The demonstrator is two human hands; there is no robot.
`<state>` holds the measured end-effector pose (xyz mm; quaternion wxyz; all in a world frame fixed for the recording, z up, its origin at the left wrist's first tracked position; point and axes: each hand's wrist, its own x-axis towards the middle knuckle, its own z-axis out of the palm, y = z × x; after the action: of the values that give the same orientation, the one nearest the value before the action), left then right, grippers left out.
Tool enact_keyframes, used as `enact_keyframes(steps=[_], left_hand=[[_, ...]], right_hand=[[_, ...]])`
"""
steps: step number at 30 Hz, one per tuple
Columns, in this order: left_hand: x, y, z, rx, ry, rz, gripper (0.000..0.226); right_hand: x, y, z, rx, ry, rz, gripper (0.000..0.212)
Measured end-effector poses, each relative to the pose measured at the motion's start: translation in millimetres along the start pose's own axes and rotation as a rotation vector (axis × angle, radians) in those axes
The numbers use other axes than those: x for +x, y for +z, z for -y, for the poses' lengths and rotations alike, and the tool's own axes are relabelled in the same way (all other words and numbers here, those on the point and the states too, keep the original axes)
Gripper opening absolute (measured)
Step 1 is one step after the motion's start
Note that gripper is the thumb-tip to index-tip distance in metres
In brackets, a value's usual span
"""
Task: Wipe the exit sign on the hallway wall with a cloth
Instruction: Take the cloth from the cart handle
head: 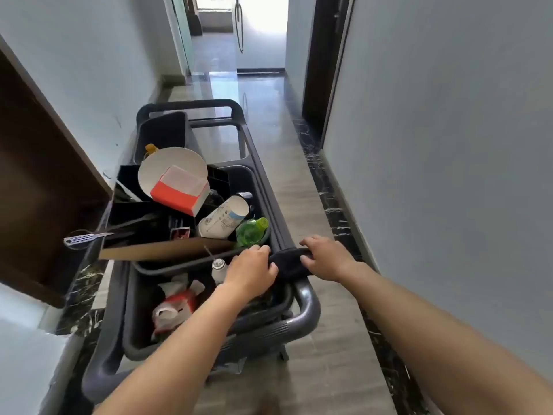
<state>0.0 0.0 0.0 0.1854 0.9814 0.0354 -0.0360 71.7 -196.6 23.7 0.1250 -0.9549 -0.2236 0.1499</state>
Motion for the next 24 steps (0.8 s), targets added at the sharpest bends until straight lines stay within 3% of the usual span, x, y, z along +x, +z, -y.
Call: enact_keyframes(steps=[3, 6, 12, 15, 18, 24], left_hand=[[27, 7, 6, -0.034, 0.047, 0.149, 0.046], [39, 14, 7, -0.085, 0.039, 0.254, 0.045], [53, 24, 11, -0.202, 0.015, 0.348, 0.039], [61, 20, 5, -0.181, 0.064, 0.362, 0.041], [74, 12, -9, -0.122, 0.184, 0.387, 0.026], [99, 7, -91, 0.004, 0.516, 0.483, 0.020]], right_hand=[[25, 5, -2, 0.048, 0.042, 0.162, 0.055], [39, 9, -3, 0.174, 0.139, 0.318, 0.050], [52, 6, -5, 0.220, 0.181, 0.402, 0.046], [49, 1, -8, 0.161, 0.137, 0.411, 0.032], [37, -7, -18, 0.112, 0.081, 0.382, 0.016], [-33, -39, -67, 0.074, 0.178, 0.163, 0.026]])
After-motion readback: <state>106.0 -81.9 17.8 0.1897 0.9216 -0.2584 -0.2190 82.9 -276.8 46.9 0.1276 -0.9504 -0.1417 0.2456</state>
